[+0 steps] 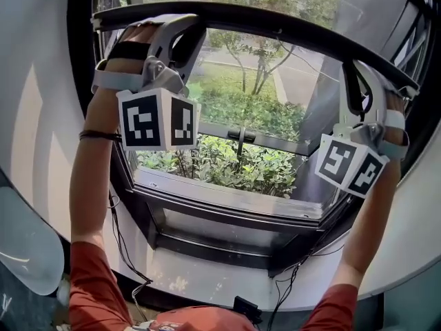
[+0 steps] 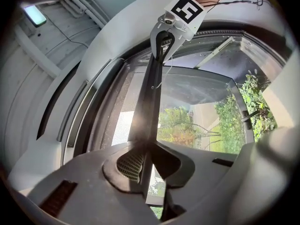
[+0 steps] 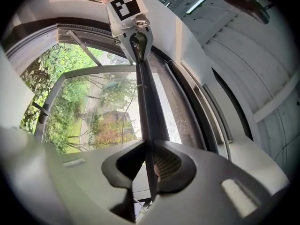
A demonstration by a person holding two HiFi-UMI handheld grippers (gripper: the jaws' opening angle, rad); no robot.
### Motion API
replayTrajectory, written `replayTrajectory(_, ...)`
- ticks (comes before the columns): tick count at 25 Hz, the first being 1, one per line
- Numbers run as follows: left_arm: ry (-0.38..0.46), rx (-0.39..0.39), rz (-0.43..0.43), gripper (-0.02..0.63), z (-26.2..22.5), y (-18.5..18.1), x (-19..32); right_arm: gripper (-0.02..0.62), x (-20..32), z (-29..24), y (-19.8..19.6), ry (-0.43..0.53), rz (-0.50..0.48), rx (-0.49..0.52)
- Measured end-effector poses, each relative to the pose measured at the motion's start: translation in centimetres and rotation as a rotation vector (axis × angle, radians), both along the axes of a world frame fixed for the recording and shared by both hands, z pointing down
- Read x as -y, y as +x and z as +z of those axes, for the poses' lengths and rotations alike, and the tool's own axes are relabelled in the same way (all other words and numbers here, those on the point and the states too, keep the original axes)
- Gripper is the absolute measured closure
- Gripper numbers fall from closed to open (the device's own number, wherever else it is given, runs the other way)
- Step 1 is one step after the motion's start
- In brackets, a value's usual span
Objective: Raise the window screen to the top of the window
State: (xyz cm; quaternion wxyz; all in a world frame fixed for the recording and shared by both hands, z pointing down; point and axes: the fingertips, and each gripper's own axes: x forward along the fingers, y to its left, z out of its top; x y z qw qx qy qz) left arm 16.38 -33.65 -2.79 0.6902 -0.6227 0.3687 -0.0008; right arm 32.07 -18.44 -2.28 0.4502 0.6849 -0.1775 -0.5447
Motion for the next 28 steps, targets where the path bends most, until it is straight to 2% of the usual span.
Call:
replayTrajectory(14, 0.011, -0.036, -0.008, 0.558, -6.2, -0.6, 0.2, 0.528, 0.2, -6.3, -0.6, 0.042, 0.011, -0.053)
replayTrajectory(28, 0.074, -0.095, -0.035, 0.558, -8.9, -0.3, 0.2, 0.532, 0.0, -9.2, -0.3, 0.074, 0.031, -0.099)
